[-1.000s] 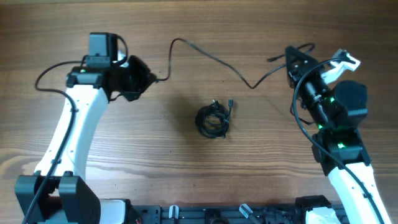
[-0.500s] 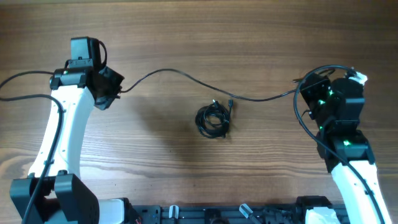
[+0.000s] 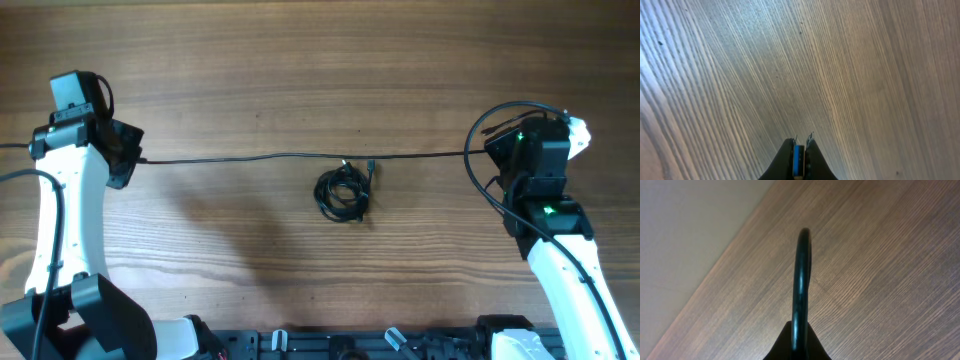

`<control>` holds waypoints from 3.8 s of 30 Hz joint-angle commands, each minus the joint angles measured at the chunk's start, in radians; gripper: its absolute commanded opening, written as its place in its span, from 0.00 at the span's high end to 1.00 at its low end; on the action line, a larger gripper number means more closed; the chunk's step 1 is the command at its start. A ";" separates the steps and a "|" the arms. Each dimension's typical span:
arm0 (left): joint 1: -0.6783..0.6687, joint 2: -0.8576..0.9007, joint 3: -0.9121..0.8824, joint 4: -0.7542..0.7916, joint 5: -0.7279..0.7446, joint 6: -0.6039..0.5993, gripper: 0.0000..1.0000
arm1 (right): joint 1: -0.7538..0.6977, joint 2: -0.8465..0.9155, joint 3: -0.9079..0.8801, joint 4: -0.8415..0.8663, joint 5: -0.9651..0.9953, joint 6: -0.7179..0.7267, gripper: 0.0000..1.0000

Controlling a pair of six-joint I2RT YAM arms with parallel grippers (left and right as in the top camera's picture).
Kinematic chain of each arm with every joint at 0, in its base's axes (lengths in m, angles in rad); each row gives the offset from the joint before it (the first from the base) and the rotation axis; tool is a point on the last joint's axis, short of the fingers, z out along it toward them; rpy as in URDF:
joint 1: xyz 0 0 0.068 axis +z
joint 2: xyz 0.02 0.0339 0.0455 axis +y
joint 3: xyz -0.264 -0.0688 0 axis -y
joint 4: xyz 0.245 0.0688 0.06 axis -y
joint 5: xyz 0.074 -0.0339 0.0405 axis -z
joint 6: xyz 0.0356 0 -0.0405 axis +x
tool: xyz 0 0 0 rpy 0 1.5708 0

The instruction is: Untangle cables

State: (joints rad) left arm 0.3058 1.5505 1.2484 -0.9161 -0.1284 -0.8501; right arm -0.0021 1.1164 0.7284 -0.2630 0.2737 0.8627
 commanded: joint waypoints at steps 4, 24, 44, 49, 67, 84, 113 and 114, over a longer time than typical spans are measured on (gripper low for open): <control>0.041 -0.018 0.010 0.022 -0.082 0.005 0.96 | -0.039 0.006 0.006 0.031 0.107 -0.084 0.95; 0.021 -0.016 0.010 0.154 0.224 0.007 0.00 | -0.039 0.150 0.006 0.082 0.033 -0.105 0.50; 0.017 -0.016 0.010 0.073 0.224 0.010 0.00 | 0.163 0.435 0.064 0.002 -0.479 -0.441 0.01; 0.017 -0.016 0.010 0.069 0.224 0.010 0.00 | 0.193 0.472 0.064 0.022 -0.506 -0.851 0.09; 0.017 -0.016 0.010 0.069 0.224 0.010 0.00 | 0.315 0.632 0.064 0.079 -0.340 -1.078 0.92; 0.017 -0.016 0.010 0.069 0.224 0.010 0.00 | 0.315 0.103 0.200 0.255 -0.417 -0.674 0.96; 0.016 -0.016 0.010 0.054 0.225 0.009 0.00 | -0.277 0.929 1.118 -0.140 -0.164 -0.963 0.96; 0.016 -0.016 0.010 0.054 0.225 0.009 0.00 | -0.293 0.978 1.118 -0.157 -0.163 -0.950 0.48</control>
State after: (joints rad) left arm 0.3225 1.5494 1.2488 -0.8604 0.1028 -0.8501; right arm -0.2600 2.0167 1.8294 -0.4053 0.1513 -0.0597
